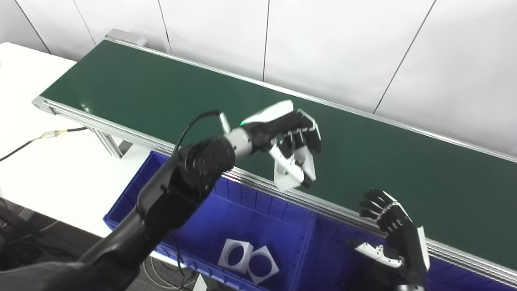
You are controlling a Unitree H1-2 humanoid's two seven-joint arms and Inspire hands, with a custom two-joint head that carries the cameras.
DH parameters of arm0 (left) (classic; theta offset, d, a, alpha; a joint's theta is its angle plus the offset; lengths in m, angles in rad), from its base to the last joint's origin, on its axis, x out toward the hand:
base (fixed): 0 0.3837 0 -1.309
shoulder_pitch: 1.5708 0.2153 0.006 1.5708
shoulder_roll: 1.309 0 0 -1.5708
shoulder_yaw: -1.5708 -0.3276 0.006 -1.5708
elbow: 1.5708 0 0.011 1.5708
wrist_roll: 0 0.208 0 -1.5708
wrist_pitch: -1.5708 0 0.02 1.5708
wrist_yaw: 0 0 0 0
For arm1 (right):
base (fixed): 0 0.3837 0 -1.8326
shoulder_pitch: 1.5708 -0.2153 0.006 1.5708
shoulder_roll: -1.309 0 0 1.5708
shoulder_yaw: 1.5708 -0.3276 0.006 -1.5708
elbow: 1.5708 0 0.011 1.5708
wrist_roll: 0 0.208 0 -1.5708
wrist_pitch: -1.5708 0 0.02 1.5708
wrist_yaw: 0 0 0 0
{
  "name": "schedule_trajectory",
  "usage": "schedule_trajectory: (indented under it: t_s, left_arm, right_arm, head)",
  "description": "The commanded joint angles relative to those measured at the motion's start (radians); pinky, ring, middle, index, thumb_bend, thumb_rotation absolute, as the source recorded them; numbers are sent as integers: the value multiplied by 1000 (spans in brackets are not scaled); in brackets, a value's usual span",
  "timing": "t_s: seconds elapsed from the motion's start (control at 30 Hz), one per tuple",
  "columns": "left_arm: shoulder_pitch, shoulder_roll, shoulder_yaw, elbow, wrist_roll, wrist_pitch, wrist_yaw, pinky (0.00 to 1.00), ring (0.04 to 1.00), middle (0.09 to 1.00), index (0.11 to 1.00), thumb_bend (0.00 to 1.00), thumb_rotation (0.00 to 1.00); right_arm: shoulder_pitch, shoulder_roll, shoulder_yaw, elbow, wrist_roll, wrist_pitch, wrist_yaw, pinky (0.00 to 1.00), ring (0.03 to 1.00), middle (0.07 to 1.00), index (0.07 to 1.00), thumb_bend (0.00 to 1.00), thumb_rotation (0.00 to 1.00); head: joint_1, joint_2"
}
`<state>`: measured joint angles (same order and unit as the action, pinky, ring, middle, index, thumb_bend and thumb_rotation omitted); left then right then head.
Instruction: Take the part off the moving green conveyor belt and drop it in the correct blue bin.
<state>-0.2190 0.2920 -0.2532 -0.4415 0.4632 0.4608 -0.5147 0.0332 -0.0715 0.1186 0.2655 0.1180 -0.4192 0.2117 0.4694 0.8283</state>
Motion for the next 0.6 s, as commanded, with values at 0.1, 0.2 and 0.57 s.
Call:
schedule_trajectory:
  t_s: [0.1, 0.2, 0.57]
  left_arm:
    - [35, 17, -3, -64, 62, -28, 62, 370, 424, 480, 526, 500, 0]
    - [52, 24, -16, -71, 97, -22, 64, 373, 415, 488, 528, 500, 0]
    - [103, 61, -71, -81, 219, -52, 48, 366, 397, 495, 535, 497, 0]
  right_arm:
    - [-13, -7, -10, -45, 24, -15, 20, 637, 728, 766, 766, 874, 110]
    - [-13, -11, -14, -43, 30, -20, 25, 637, 725, 761, 763, 879, 97]
    - [-8, -13, -20, -71, 49, 7, 28, 646, 729, 755, 754, 901, 108]
  head:
    - [20, 6]
    - [28, 8]
    - [53, 13]
